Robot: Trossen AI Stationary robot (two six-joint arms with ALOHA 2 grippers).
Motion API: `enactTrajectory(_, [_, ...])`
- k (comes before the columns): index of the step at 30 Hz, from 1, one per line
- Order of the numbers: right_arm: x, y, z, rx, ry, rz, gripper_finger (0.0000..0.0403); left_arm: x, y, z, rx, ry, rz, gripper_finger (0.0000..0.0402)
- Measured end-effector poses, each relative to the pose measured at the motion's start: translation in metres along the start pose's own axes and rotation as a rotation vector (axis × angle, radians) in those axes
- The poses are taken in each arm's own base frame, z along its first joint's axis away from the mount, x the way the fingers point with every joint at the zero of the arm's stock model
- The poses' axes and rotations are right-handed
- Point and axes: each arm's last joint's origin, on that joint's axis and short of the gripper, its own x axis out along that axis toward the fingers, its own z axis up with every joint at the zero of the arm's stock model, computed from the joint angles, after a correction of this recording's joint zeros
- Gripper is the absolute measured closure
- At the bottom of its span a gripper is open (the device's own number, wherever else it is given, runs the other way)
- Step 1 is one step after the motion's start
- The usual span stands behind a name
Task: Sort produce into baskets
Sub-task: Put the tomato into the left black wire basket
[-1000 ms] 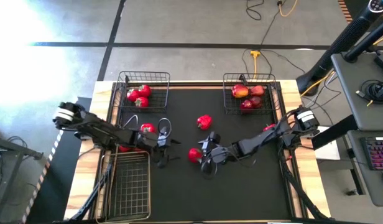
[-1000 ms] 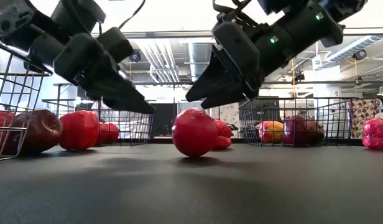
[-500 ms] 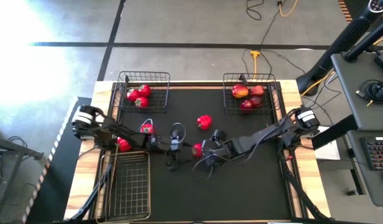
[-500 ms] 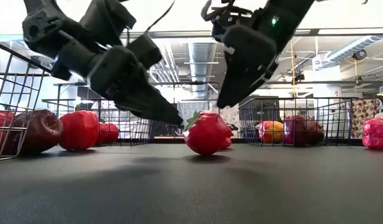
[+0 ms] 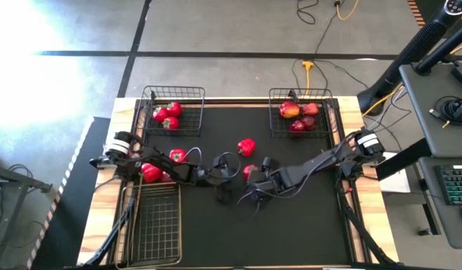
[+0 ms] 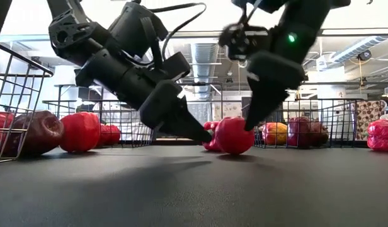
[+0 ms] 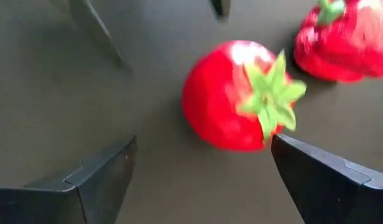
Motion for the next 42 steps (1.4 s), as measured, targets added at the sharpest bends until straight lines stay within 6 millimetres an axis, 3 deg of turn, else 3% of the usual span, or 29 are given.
enactTrajectory(8, [0.025, -0.011, -0.017, 0.026, 0.015, 0.059, 0.0039, 0.001, 0.005, 0.002, 0.009, -0.020, 0.038, 0.0056])
enactTrajectory(17, [0.028, 0.000, -0.001, 0.020, -0.209, 0.281, 0.0039, 0.018, 0.002, 0.000, 0.003, -0.013, 0.008, 0.0056])
enactTrajectory(21, [0.027, 0.001, -0.002, 0.018, -0.200, 0.302, 0.0039, 0.030, -0.001, 0.001, 0.003, -0.013, 0.011, 0.0057])
enactTrajectory(27, [0.028, 0.000, -0.005, 0.020, -0.174, 0.292, 0.0039, 0.035, -0.003, -0.001, 0.009, 0.028, 0.018, 0.0114])
enactTrajectory(30, [0.029, -0.001, -0.005, 0.023, -0.176, 0.276, 0.0039, 0.033, -0.002, -0.002, 0.008, 0.038, 0.012, 0.0147])
enactTrajectory(35, [0.030, -0.002, -0.006, 0.025, -0.178, 0.263, 0.0039, 0.025, -0.003, 0.002, 0.005, 0.042, -0.002, 0.0147])
enactTrajectory(42, [0.037, -0.004, -0.022, 0.094, -0.129, 0.259, 0.0039, -0.020, 0.010, 0.016, -0.019, 0.081, 0.108, 0.0147])
